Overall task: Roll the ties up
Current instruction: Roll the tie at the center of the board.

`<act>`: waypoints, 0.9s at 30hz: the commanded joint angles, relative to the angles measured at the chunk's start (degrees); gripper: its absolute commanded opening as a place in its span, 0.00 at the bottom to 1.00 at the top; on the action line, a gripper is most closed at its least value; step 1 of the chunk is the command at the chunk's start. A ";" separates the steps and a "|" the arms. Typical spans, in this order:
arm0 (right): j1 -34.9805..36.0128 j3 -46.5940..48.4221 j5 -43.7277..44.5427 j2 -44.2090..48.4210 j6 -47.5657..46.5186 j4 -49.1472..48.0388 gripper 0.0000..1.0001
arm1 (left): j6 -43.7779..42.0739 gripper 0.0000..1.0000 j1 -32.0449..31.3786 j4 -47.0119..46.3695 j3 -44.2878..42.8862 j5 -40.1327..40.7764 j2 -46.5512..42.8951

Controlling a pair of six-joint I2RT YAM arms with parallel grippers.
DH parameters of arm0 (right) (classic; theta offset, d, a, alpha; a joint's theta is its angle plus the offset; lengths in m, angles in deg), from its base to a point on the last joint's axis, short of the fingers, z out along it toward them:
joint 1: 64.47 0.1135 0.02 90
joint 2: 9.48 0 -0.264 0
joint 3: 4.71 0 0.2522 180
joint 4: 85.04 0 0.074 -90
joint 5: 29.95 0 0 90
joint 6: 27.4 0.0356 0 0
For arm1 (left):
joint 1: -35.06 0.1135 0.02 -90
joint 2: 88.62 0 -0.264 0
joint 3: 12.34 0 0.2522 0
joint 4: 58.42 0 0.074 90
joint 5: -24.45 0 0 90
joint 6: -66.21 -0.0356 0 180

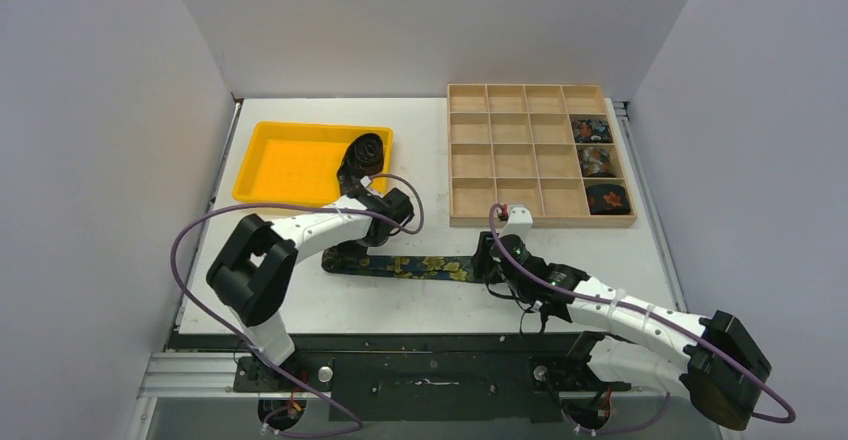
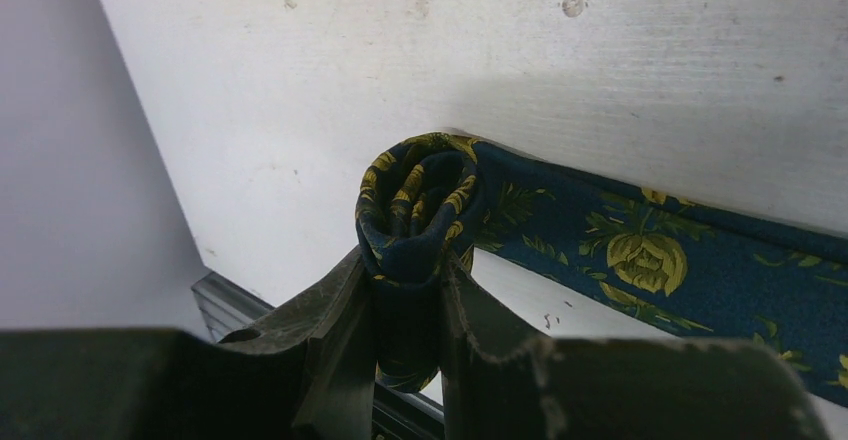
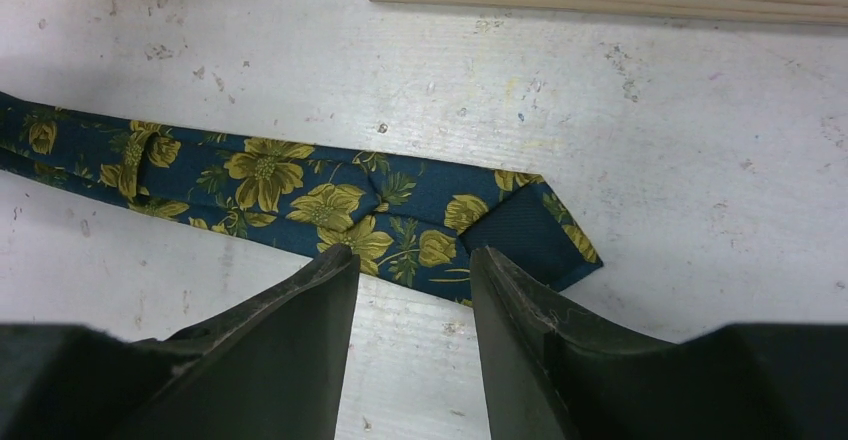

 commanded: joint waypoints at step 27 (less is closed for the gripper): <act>-0.16 0.56 3.17 4.63 0.70 3.95 0.50 | 8.31 0.64 -9.17 -0.67 -2.81 2.13 10.17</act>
